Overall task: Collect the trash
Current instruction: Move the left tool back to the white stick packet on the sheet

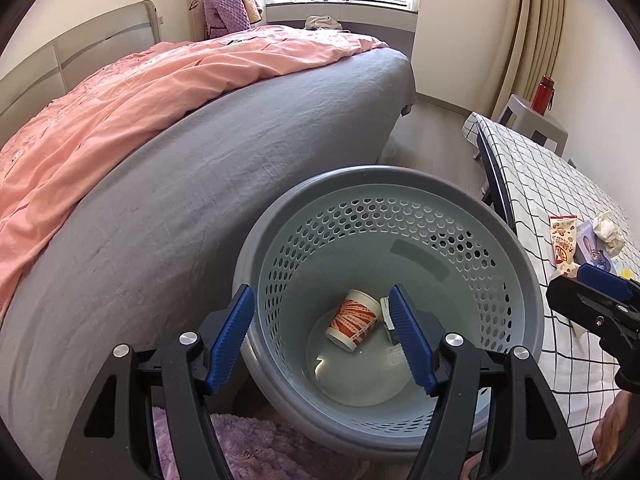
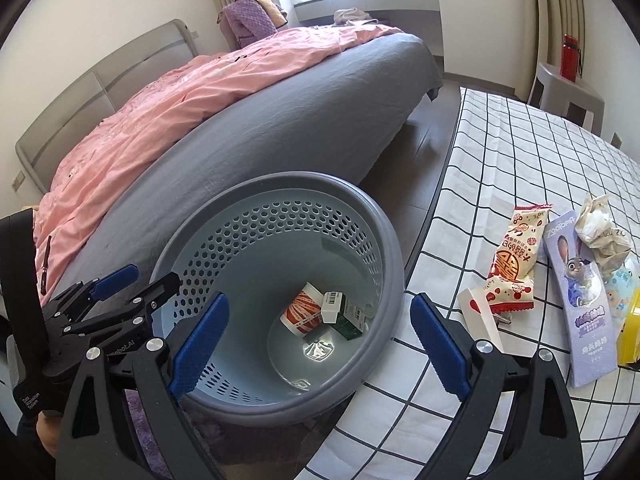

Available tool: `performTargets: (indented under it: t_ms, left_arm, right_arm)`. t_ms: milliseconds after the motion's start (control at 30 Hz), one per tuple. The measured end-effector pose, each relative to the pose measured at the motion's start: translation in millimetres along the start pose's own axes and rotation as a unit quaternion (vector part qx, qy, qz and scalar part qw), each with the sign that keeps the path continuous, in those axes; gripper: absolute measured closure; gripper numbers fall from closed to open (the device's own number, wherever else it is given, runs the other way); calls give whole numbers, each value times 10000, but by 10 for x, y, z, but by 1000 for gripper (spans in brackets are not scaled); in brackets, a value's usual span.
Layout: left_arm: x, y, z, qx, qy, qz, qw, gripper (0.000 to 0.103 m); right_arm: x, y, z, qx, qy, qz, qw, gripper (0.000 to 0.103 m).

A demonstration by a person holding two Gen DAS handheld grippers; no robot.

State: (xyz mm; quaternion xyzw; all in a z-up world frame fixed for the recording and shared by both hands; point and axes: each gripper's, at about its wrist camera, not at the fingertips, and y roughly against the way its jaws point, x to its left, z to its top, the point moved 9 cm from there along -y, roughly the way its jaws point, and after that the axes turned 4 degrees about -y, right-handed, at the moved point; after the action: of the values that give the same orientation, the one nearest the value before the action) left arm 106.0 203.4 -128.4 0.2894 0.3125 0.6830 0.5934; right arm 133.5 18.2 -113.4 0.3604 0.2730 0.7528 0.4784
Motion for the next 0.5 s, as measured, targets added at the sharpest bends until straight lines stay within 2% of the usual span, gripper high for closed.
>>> performTargets:
  t_ms: [500]
  left_arm:
    - [-318, 398, 193, -357, -188, -231, 9989, 35]
  right_arm:
    - [-394, 497, -58, -313, -421, -255, 9983, 13]
